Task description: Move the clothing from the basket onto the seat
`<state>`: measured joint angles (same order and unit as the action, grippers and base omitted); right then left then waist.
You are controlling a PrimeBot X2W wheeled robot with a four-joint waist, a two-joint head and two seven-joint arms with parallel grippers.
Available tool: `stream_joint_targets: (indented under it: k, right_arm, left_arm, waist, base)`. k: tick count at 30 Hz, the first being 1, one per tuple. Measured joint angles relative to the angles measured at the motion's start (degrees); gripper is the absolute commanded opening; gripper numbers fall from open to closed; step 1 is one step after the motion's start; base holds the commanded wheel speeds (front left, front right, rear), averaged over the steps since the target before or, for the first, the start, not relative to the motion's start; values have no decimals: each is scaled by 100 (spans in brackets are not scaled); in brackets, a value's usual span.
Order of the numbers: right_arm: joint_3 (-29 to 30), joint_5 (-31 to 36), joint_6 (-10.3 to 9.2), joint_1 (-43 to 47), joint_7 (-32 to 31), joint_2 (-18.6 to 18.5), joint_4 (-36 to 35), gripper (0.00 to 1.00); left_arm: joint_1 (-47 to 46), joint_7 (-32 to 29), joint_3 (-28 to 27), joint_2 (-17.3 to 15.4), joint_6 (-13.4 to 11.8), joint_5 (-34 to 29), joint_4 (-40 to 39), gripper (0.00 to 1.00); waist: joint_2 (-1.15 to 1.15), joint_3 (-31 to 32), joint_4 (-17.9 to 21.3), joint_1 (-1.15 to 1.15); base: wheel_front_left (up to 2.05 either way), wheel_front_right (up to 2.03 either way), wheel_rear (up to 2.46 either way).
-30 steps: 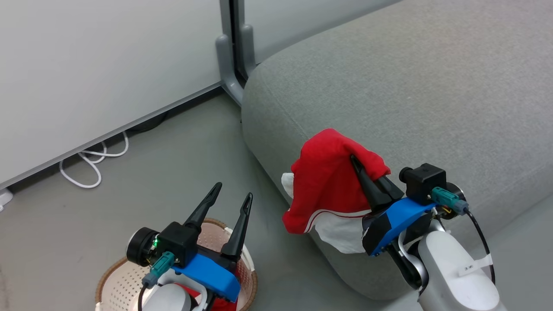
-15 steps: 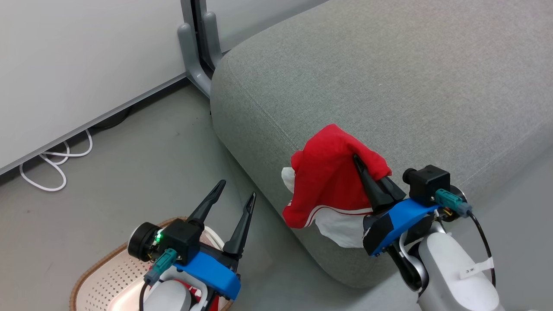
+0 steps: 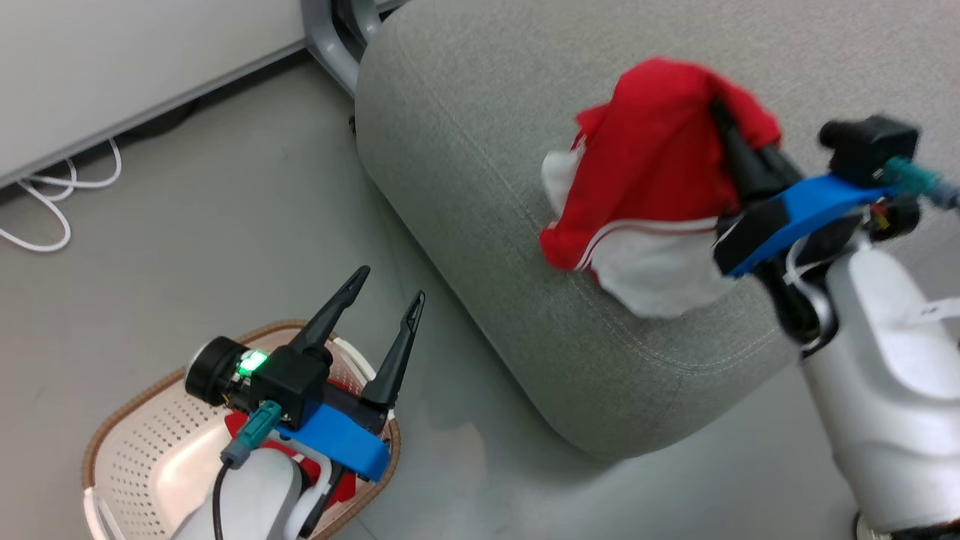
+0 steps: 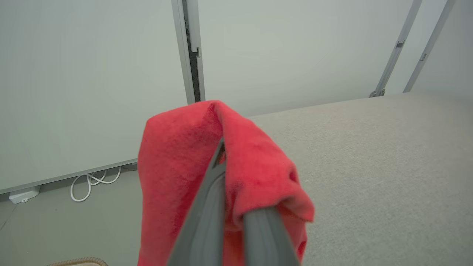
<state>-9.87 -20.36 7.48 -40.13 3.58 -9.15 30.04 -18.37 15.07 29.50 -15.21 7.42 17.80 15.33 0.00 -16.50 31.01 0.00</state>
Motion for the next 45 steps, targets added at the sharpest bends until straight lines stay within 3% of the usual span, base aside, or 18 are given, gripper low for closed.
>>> stream_joint_targets:
  k: [8,15,26,39,40,41,42,45]
  right_arm:
    - [927,-433,0,-1255,-121,-668,400,0]
    - [1887,-413,0,-1945,225,-1276,749,0]
    - [2525,-224,1,-2128,910,-1090,1913,0]
    - [2388,-166,1,-2137,1115,-990,2499,0]
    - [2368,-157,1,-2152,1116,-994,2519,39]
    - [2349,-142,1,-2171,1121,-994,2529,88]
    - [2330,-135,1,-2187,1122,-994,2536,100]
    - [2288,-136,1,-2188,1125,-1015,2580,100]
  left_arm:
    - [-607,0,202,-490,0,-144,-405,100]
    - [-1230,-132,301,-766,1,-274,-879,100]
    - [-1300,-434,290,-1090,-85,-387,-1501,100]
    - [-1237,-475,321,-1149,-136,-344,-1557,100]
    - [-1237,-474,320,-1150,-140,-321,-1548,100]
    - [-1237,-472,320,-1150,-141,-318,-1538,100]
    - [-1237,-468,322,-1149,-141,-313,-1528,100]
    - [-1237,-431,339,-1135,-151,-288,-1488,100]
  waist:
    - [0,-1017,-189,0]
    - [0,-1991,-419,1]
    - [0,-3044,-683,1]
    - [0,-2942,-716,0]
    - [0,-2928,-715,0]
    - [0,-2910,-713,0]
    - [0,-2890,-713,0]
    - [0,-2829,-720,0]
  base:
    - [0,0,0]
    - [0,0,0]
    - [0,0,0]
    - [0,0,0]
    - [0,0,0]
    - [0,0,0]
    - [0,0,0]
    - [0,0,0]
